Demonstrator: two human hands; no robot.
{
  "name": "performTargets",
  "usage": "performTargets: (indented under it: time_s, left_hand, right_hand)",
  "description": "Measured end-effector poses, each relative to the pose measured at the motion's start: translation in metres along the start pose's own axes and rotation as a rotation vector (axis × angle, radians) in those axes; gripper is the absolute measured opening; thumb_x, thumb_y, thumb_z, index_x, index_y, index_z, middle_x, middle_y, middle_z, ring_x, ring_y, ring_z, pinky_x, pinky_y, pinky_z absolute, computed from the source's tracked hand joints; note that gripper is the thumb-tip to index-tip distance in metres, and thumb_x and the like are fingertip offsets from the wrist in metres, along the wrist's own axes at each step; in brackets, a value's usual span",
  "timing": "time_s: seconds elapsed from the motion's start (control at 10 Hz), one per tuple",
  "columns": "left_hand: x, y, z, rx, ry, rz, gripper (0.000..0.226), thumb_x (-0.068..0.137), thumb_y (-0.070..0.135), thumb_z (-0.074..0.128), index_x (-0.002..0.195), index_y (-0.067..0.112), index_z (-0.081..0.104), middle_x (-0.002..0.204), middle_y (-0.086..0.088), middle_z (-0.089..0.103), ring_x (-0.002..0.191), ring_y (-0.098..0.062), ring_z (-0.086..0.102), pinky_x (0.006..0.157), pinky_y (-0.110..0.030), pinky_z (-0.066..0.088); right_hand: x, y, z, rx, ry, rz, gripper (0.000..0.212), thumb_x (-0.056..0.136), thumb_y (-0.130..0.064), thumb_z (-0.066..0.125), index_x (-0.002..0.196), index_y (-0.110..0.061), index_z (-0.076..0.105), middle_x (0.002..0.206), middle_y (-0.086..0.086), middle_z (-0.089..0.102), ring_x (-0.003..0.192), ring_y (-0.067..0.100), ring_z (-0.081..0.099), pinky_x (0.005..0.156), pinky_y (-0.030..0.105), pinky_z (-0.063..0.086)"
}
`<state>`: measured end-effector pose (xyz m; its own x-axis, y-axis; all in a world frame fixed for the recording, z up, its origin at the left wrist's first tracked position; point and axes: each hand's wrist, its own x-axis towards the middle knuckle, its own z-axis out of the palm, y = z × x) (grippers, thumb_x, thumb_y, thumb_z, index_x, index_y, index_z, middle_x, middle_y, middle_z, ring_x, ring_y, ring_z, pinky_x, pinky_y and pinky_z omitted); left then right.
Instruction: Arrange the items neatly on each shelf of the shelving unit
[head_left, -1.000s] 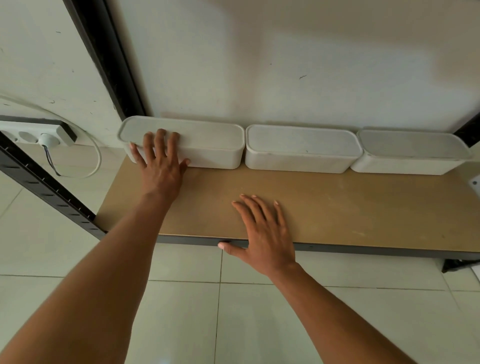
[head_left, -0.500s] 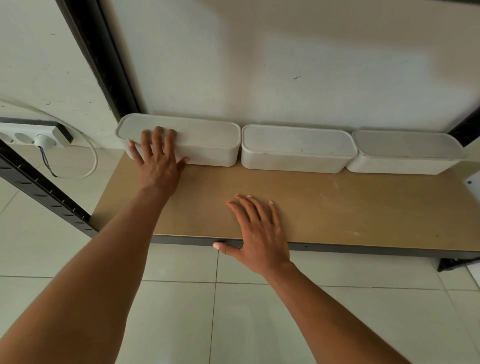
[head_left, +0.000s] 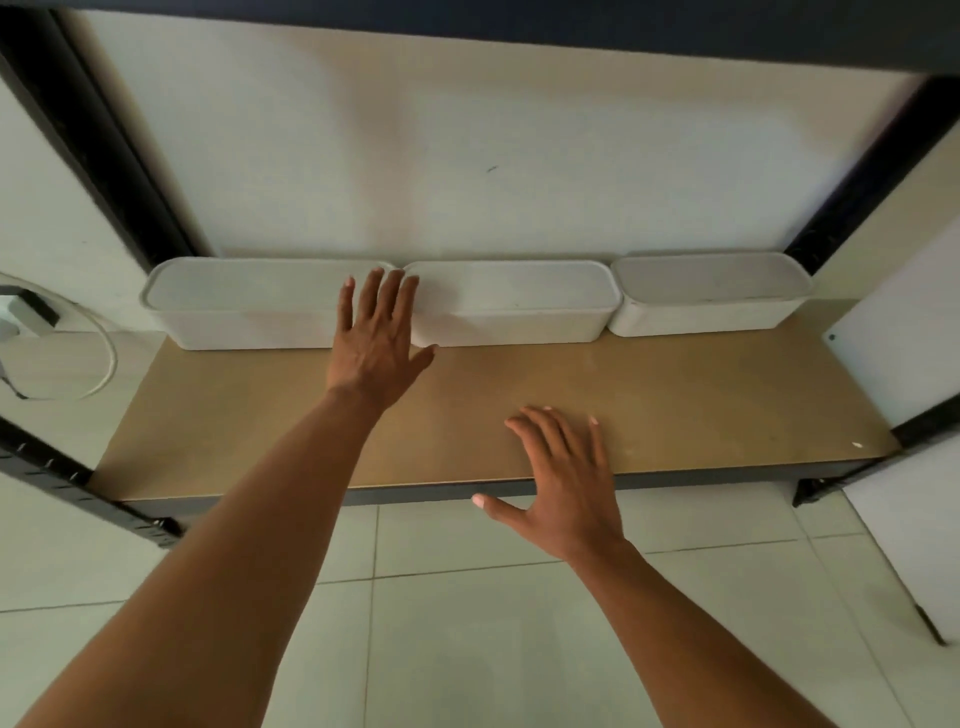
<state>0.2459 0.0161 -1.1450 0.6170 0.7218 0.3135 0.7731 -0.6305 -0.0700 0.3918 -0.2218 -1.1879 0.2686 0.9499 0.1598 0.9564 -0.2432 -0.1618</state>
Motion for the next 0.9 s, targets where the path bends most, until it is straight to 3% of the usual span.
performTargets:
  time_s: [0.2, 0.3, 0.6, 0.7, 0.8, 0.9]
  left_hand:
    - [0.012, 0.030, 0.011, -0.034, -0.051, -0.054, 0.075, 0.101, 0.048, 0.047, 0.158, 0.011, 0.017, 0.166, -0.011, 0.016, 0.155, -0.028, 0.010, 0.126, -0.048, 0.001]
    - [0.016, 0.036, 0.013, -0.045, -0.019, -0.097, 0.068, 0.101, 0.040, 0.051, 0.154, 0.007, 0.025, 0.161, -0.014, 0.027, 0.151, -0.032, 0.019, 0.126, -0.049, 0.006]
    - [0.020, 0.037, 0.015, -0.008, 0.003, -0.102, 0.066, 0.098, 0.036, 0.057, 0.150, 0.005, 0.030, 0.155, -0.016, 0.033, 0.147, -0.033, 0.024, 0.125, -0.052, 0.008]
    - [0.022, 0.038, 0.014, -0.007, -0.005, -0.105, 0.069, 0.098, 0.038, 0.059, 0.151, 0.005, 0.028, 0.157, -0.016, 0.031, 0.149, -0.033, 0.022, 0.125, -0.052, 0.008]
    - [0.012, 0.040, 0.000, -0.023, -0.040, -0.111, 0.082, 0.096, 0.044, 0.058, 0.157, 0.007, 0.017, 0.165, -0.015, 0.014, 0.154, -0.034, 0.007, 0.126, -0.050, -0.002]
    - [-0.001, 0.046, -0.019, 0.010, -0.082, -0.047, 0.086, 0.097, 0.054, 0.050, 0.160, 0.014, 0.008, 0.169, -0.011, 0.001, 0.155, -0.032, -0.005, 0.125, -0.051, -0.006]
  right_hand:
    - [-0.007, 0.024, 0.004, 0.009, -0.024, 0.021, 0.089, 0.086, -0.082, 0.045, 0.157, -0.031, 0.031, 0.165, -0.004, 0.031, 0.155, 0.024, 0.024, 0.124, 0.062, 0.017]
    - [-0.006, 0.025, 0.007, 0.019, -0.017, 0.021, 0.088, 0.087, -0.082, 0.044, 0.157, -0.031, 0.030, 0.165, -0.005, 0.031, 0.156, 0.023, 0.023, 0.124, 0.061, 0.017]
    - [-0.007, 0.027, 0.010, 0.013, 0.002, 0.020, 0.087, 0.087, -0.082, 0.045, 0.156, -0.032, 0.032, 0.164, -0.006, 0.032, 0.154, 0.023, 0.024, 0.124, 0.058, 0.018]
    - [-0.006, 0.027, 0.008, 0.032, -0.006, 0.031, 0.087, 0.086, -0.082, 0.046, 0.156, -0.032, 0.032, 0.164, -0.006, 0.032, 0.154, 0.023, 0.025, 0.124, 0.057, 0.019]
    - [-0.007, 0.025, 0.003, 0.062, -0.065, 0.012, 0.090, 0.084, -0.080, 0.051, 0.157, -0.034, 0.026, 0.166, -0.007, 0.026, 0.156, 0.023, 0.019, 0.125, 0.057, 0.013]
    - [-0.003, 0.029, -0.011, 0.134, -0.218, -0.009, 0.100, 0.080, -0.076, 0.062, 0.159, -0.037, 0.016, 0.170, -0.009, 0.011, 0.158, 0.021, 0.005, 0.127, 0.056, 0.001]
